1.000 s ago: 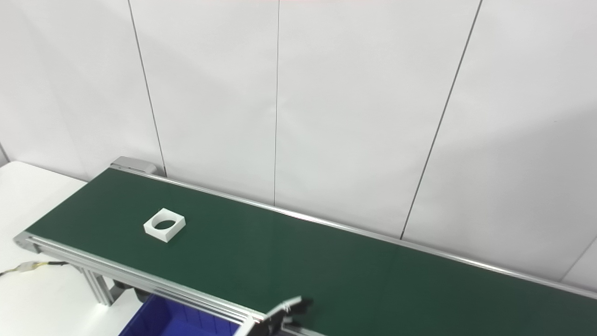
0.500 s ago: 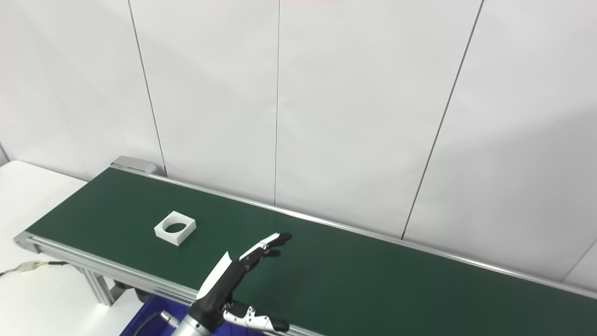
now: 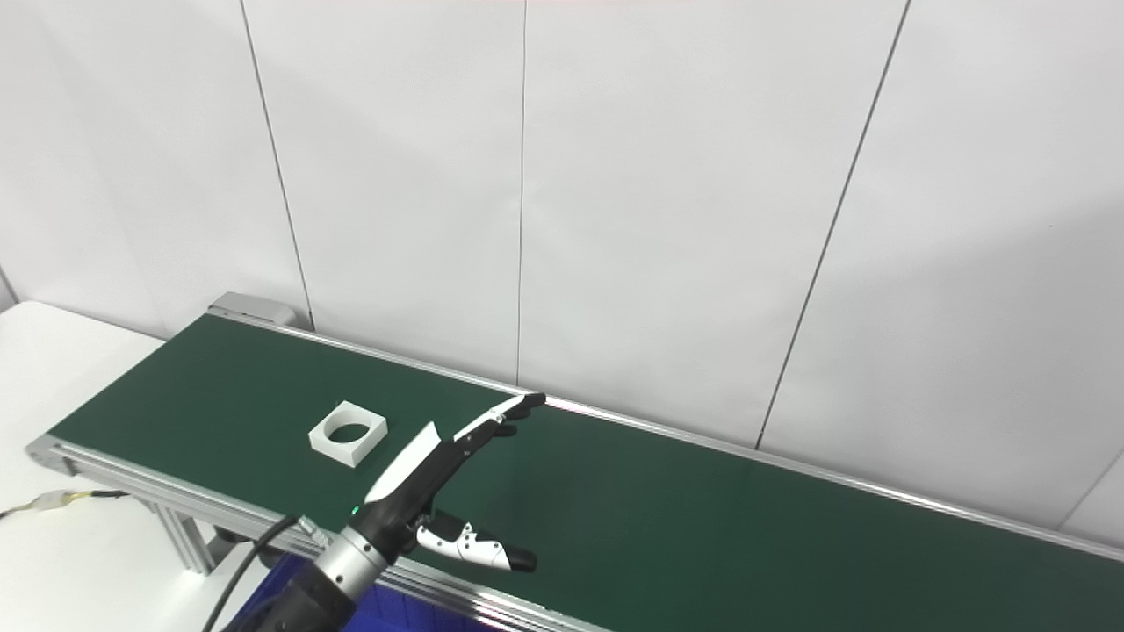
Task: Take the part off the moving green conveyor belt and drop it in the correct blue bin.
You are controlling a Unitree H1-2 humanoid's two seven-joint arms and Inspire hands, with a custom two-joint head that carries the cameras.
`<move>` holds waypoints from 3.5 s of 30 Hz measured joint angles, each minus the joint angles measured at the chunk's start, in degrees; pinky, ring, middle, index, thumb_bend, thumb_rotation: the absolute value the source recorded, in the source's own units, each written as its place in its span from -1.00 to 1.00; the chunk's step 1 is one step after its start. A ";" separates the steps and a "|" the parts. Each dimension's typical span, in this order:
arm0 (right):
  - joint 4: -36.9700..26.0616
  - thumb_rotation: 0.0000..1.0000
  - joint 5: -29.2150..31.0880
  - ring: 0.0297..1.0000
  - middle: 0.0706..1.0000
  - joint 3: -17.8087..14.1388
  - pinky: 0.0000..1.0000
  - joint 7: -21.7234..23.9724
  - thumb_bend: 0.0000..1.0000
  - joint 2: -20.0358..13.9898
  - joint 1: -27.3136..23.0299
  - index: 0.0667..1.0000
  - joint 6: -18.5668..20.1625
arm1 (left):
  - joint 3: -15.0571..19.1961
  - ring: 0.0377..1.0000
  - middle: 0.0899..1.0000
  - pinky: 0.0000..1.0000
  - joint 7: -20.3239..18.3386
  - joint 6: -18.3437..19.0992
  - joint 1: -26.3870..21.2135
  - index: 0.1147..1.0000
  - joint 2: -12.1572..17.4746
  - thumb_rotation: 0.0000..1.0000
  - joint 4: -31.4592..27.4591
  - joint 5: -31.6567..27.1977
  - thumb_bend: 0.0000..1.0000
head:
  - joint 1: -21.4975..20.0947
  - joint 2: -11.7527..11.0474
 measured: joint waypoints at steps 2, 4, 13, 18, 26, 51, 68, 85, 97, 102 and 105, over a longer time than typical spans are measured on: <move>0.00 -1.00 -0.02 0.73 0.77 -0.01 0.62 0.00 0.71 -0.06 0.00 0.87 0.00 | 0.28 0.83 0.90 0.71 -0.60 0.56 -1.21 0.89 1.02 -0.17 0.62 1.05 0.74 | 0.00 0.09; -0.05 -1.00 -0.09 0.72 0.76 -0.05 0.60 0.00 0.72 -0.15 0.00 0.87 0.00 | 0.44 0.83 0.90 0.73 -1.15 0.82 -2.27 0.88 1.90 -0.17 1.32 2.03 0.74 | 0.00 0.18; -0.13 -1.00 -0.59 0.72 0.75 -0.10 0.61 -0.01 0.73 -0.33 -0.01 0.86 0.00 | 1.06 0.81 0.88 0.72 -3.51 4.87 -4.76 0.86 4.72 -0.20 4.91 5.78 0.79 | 0.09 0.18; -0.20 -1.00 -0.64 0.72 0.75 -0.14 0.61 -0.01 0.72 -0.36 -0.03 0.87 0.00 | 1.30 0.86 0.91 0.72 -4.51 5.86 -6.23 0.86 6.31 -0.19 6.20 6.87 0.79 | 0.09 0.26; -0.21 -1.00 -0.71 0.73 0.76 -0.11 0.61 -0.01 0.72 -0.40 -0.01 0.87 0.00 | 1.23 0.91 0.98 0.75 -7.06 7.98 -9.33 0.89 9.33 -0.28 10.53 8.76 0.77 | -0.62 0.35; -0.67 -0.99 -0.68 0.72 0.75 0.06 0.59 -0.01 0.73 0.06 0.11 0.87 0.01 | -4.85 0.97 0.98 0.97 -9.04 9.59 -16.05 0.91 14.28 -0.52 20.57 18.96 0.80 | -0.97 0.35; -2.26 -0.97 -0.54 0.72 0.76 0.03 0.57 -0.08 0.73 0.46 0.78 0.86 0.01 | -10.25 0.94 0.99 0.93 -7.45 11.68 -19.91 0.92 11.71 -0.75 29.50 23.72 0.67 | -1.76 0.70; -4.02 -0.97 -0.69 0.72 0.75 0.07 0.59 -0.74 0.75 1.26 1.99 0.85 0.07 | -12.56 0.90 0.97 0.90 -3.25 11.94 -24.48 0.90 9.26 -1.00 38.85 24.11 0.39 | -2.81 0.88; -5.85 -0.94 -0.91 0.72 0.76 0.07 0.58 -0.96 0.75 1.57 2.96 0.86 0.25 | -13.46 0.84 0.91 0.83 -2.02 12.07 -28.39 0.84 7.63 -1.00 45.02 23.99 0.35 | -2.81 1.41; -6.52 -0.92 -0.65 0.71 0.76 0.06 0.55 -1.00 0.75 1.86 3.37 0.86 0.29 | -13.13 0.61 0.75 0.48 -0.18 9.10 -28.86 0.66 5.31 -1.00 49.67 21.31 0.20 | -3.16 2.02; -6.67 -0.92 -0.64 0.71 0.75 0.05 0.55 -1.08 0.75 2.10 3.67 0.85 0.29 | -13.41 0.56 0.72 0.38 0.85 6.94 -29.18 0.61 4.37 -1.00 51.22 20.78 0.15 | -3.25 2.29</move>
